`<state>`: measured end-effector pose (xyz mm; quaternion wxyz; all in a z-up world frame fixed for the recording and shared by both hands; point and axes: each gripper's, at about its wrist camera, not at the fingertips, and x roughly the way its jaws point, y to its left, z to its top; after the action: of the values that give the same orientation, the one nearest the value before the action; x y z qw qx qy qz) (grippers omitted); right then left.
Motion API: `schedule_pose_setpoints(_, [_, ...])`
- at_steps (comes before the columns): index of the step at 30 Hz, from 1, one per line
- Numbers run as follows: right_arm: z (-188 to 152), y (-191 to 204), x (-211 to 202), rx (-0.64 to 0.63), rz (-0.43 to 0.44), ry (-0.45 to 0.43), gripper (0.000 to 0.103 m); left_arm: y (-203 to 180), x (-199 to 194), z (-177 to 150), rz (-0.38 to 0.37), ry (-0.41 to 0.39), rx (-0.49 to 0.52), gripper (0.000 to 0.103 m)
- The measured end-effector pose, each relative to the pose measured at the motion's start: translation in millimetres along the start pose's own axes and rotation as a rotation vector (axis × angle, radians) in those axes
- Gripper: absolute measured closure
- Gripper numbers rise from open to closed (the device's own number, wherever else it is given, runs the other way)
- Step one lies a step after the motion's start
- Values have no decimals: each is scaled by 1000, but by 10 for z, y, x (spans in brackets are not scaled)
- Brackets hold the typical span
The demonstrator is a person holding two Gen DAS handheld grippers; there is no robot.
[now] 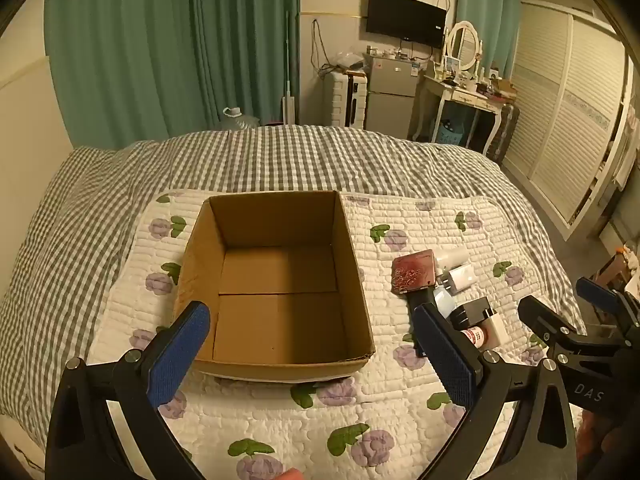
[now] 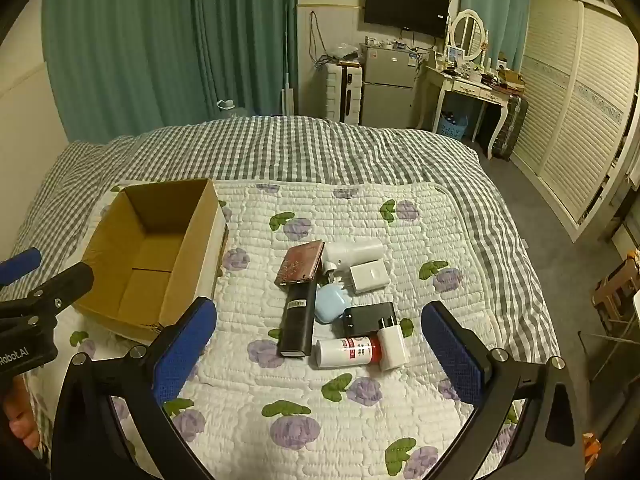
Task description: Organize rigid objects
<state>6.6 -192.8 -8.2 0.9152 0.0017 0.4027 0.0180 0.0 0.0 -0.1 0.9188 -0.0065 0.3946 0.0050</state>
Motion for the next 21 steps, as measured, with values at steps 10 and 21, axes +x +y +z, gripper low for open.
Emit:
schedule_pose_setpoints(10, [12,-3,-30,5,5,-8,0,-49,-12,31,14,4,7,0])
schedule_pose_setpoints(21, [36,4,-59,4,8,-10,0,18,-33,35,12,8,2,0])
